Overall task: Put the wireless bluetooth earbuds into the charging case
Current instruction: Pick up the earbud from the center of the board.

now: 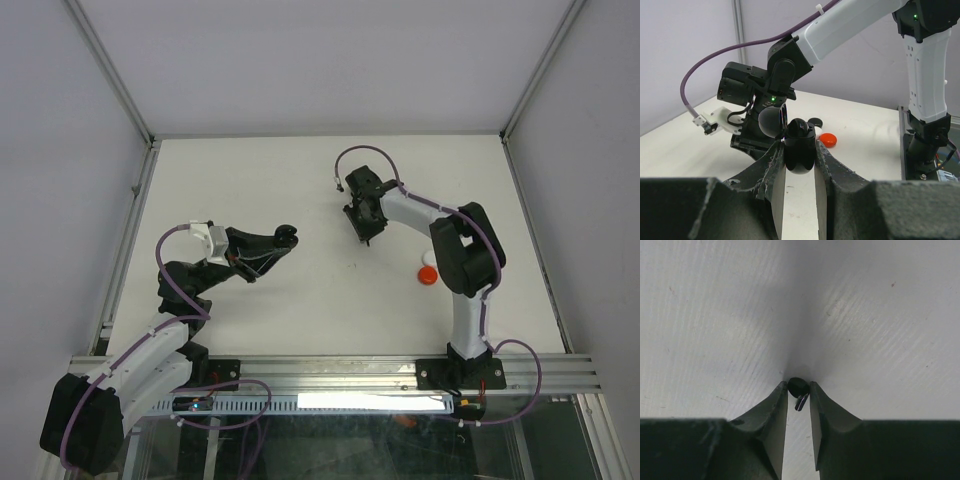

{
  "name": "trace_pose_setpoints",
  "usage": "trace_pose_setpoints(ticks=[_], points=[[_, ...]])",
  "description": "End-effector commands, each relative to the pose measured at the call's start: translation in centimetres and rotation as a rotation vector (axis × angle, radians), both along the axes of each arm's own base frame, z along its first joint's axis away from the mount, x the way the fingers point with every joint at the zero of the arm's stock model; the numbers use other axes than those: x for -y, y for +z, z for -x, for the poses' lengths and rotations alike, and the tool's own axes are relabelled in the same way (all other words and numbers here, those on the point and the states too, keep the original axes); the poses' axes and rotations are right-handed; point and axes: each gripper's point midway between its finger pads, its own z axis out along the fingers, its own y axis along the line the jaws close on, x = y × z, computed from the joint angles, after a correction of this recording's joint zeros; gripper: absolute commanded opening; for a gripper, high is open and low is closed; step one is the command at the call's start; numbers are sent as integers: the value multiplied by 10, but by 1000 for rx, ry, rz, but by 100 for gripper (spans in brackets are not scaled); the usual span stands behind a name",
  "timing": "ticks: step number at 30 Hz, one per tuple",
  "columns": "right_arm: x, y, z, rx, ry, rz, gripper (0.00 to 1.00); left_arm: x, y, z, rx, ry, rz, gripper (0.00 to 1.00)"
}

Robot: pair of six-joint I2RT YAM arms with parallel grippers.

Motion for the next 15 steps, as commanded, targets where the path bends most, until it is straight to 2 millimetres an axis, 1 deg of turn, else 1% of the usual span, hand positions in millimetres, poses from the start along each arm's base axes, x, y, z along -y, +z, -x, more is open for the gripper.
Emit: trace_pose_setpoints(ticks=[1, 3, 6, 12, 15], points=[[4, -1, 3, -19, 18, 46, 23, -1, 21, 1, 78, -2, 12, 10], [3, 3, 4, -13, 15, 36, 19, -1, 21, 1, 78, -2, 12, 10], [-1, 16, 3, 17, 12, 7, 18, -1, 21, 1, 76, -1, 13, 10], [-12, 57, 7, 118, 25, -88, 17, -2, 22, 0, 78, 8, 18, 10], [-19, 83, 8, 198, 36, -145, 16, -3, 23, 0, 78, 17, 23, 10]])
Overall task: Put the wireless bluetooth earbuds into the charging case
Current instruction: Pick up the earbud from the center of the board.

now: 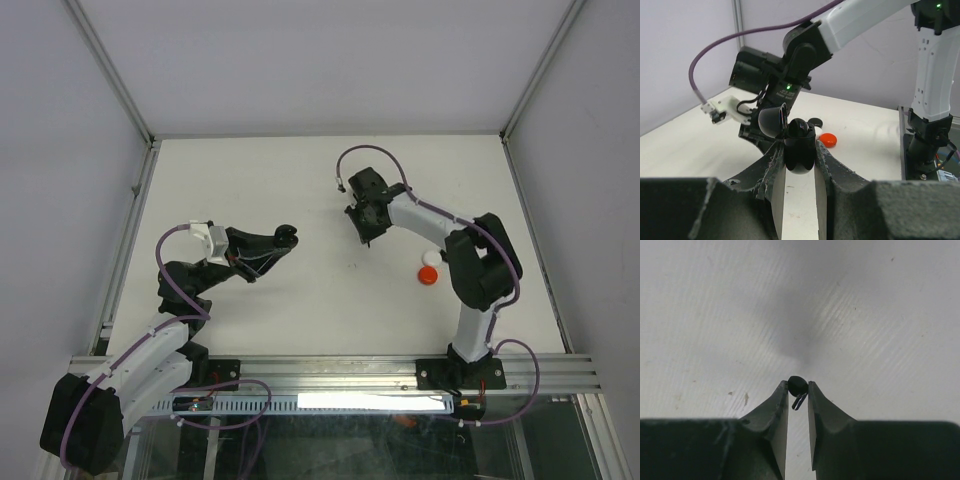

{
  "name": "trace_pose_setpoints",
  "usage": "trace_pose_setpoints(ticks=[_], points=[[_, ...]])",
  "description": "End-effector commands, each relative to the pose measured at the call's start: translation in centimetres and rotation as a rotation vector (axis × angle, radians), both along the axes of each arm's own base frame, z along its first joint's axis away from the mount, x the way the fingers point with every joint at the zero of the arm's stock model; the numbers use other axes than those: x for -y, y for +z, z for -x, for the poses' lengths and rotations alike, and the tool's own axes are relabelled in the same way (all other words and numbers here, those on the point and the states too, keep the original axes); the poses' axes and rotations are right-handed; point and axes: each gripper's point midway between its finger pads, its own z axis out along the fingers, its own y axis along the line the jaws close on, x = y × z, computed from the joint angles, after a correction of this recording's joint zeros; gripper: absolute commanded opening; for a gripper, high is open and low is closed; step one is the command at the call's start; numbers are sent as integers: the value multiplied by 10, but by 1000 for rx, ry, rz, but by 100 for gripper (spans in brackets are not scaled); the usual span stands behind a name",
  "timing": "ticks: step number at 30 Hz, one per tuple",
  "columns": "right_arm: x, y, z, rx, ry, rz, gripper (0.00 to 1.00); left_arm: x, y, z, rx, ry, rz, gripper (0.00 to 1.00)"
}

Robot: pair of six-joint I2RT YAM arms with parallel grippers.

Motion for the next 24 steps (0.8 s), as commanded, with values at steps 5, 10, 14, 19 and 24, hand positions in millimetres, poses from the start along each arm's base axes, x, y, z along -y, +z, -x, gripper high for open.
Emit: trace_pose_setpoints(ticks=[5, 10, 14, 19, 24], points=[[-35, 121, -1, 346, 62, -263, 16, -4, 25, 0, 82, 21, 34, 10], [-54, 178, 17, 518, 137, -403, 16, -5, 26, 1, 90, 22, 40, 10], [-67, 219, 34, 633, 174, -510, 16, -6, 26, 2, 94, 25, 49, 10], [-85, 260, 57, 748, 224, -661, 15, -6, 27, 3, 102, 24, 54, 10], [-97, 290, 80, 819, 278, -803, 15, -7, 28, 4, 106, 26, 63, 10]])
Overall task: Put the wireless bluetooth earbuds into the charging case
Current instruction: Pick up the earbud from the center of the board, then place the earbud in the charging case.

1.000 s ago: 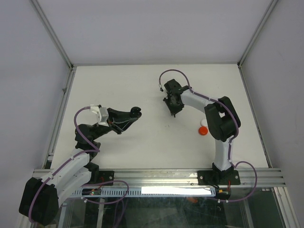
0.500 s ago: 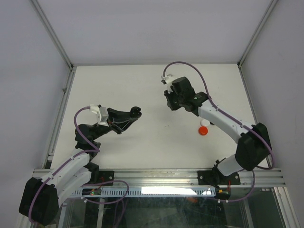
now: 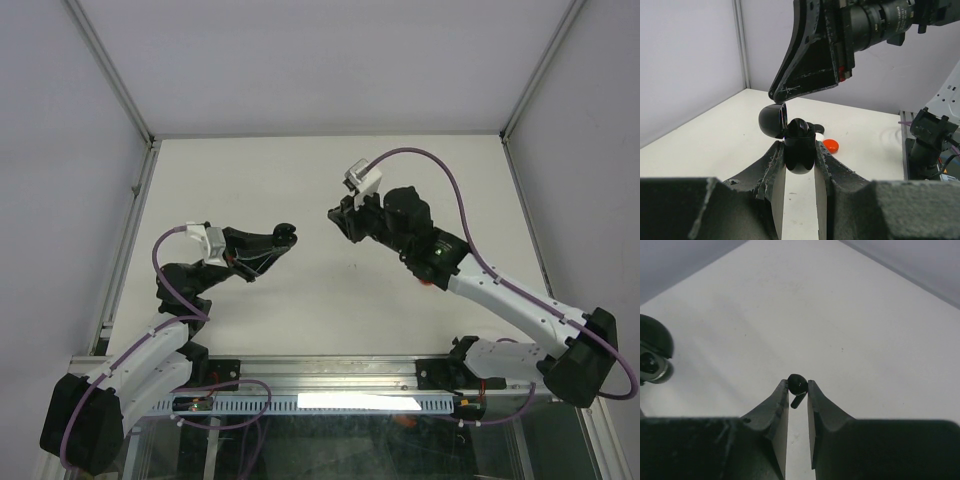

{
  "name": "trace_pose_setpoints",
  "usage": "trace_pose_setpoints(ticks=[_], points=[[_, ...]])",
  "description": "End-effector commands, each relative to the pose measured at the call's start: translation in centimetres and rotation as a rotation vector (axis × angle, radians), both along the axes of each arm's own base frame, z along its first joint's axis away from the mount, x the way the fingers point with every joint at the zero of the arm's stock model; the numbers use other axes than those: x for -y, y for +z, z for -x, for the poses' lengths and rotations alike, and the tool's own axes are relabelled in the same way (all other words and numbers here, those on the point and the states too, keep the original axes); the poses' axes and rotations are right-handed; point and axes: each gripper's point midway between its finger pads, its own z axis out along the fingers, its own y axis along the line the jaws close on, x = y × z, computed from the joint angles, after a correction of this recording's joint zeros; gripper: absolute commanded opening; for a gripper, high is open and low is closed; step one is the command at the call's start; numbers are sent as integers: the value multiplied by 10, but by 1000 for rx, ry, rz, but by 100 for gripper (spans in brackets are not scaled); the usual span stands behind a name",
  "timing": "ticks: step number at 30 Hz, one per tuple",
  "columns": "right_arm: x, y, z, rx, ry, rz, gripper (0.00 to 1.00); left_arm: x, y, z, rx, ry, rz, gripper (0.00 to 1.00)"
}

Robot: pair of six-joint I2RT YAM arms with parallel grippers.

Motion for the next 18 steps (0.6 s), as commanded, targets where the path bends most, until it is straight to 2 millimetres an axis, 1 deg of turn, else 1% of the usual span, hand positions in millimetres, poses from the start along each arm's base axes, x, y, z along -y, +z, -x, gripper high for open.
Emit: trace_pose_setpoints(ticks=[1, 4, 6, 10, 18], points=[[-17, 66, 18, 150, 76, -222, 15, -6, 20, 2, 73, 22, 46, 10], [-24, 79, 35, 192, 140, -292, 15, -6, 21, 3, 73, 20, 49, 10], [-27, 92, 46, 229, 183, -349, 15, -6, 21, 4, 74, 19, 51, 10], [-34, 100, 61, 254, 260, -387, 15, -6, 21, 4, 75, 16, 54, 10], [-57, 113, 91, 284, 430, -499, 14, -5, 22, 8, 84, -2, 56, 10]])
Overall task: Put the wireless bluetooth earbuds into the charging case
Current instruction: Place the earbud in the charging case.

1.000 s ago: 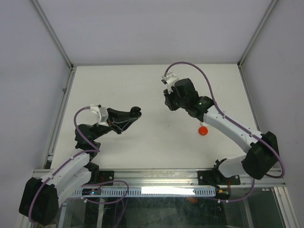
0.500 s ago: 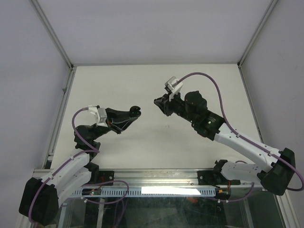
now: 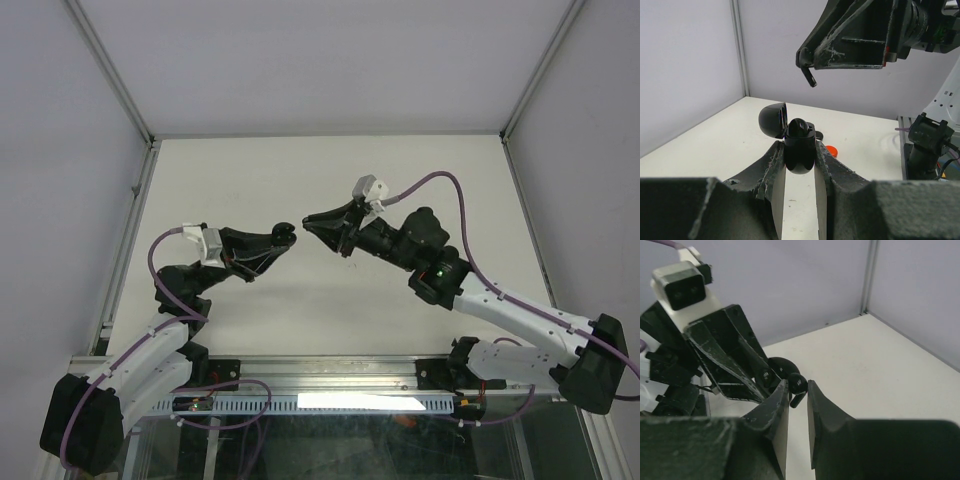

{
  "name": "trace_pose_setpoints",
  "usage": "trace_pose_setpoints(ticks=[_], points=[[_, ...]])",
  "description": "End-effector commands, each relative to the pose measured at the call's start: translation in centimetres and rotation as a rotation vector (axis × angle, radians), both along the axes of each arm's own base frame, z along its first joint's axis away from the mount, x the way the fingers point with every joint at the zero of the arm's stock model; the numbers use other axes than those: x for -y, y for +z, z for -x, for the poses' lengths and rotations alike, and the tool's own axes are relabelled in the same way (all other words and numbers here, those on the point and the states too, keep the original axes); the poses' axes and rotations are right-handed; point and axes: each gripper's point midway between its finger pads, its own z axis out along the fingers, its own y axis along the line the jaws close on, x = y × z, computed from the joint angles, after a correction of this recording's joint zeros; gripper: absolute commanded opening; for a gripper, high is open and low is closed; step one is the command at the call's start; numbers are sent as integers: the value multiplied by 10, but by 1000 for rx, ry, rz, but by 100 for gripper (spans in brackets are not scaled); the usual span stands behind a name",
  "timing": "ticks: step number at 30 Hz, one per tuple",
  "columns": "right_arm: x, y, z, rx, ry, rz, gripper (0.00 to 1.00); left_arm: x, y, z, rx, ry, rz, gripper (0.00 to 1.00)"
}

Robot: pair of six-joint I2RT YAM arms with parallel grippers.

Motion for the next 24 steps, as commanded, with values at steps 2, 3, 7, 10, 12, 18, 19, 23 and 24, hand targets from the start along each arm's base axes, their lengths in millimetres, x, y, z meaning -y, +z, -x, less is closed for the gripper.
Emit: trace_pose_setpoints(ticks=[2, 3, 7, 10, 12, 18, 19, 23, 24], points=[[-15, 39, 25, 84, 136, -158, 14, -4, 14, 4, 63, 6, 33, 10], [-17, 38, 25, 83, 140, -159, 14, -4, 14, 4, 62, 7, 33, 10], [-25, 32, 26, 77, 153, -156, 14, -4, 14, 5, 65, 5, 33, 10], [-29, 29, 26, 69, 165, -154, 14, -4, 15, 6, 67, 3, 35, 10], [-32, 26, 27, 64, 175, -154, 14, -5, 15, 6, 66, 3, 34, 10], [-37, 17, 26, 57, 181, -143, 14, -5, 16, 7, 68, 0, 39, 10], [-38, 16, 25, 56, 180, -142, 14, -5, 16, 7, 66, 0, 39, 10], [-40, 6, 22, 49, 169, -122, 14, -5, 16, 7, 65, -2, 45, 10], [-40, 4, 21, 48, 166, -120, 14, -5, 17, 8, 66, -4, 46, 10]])
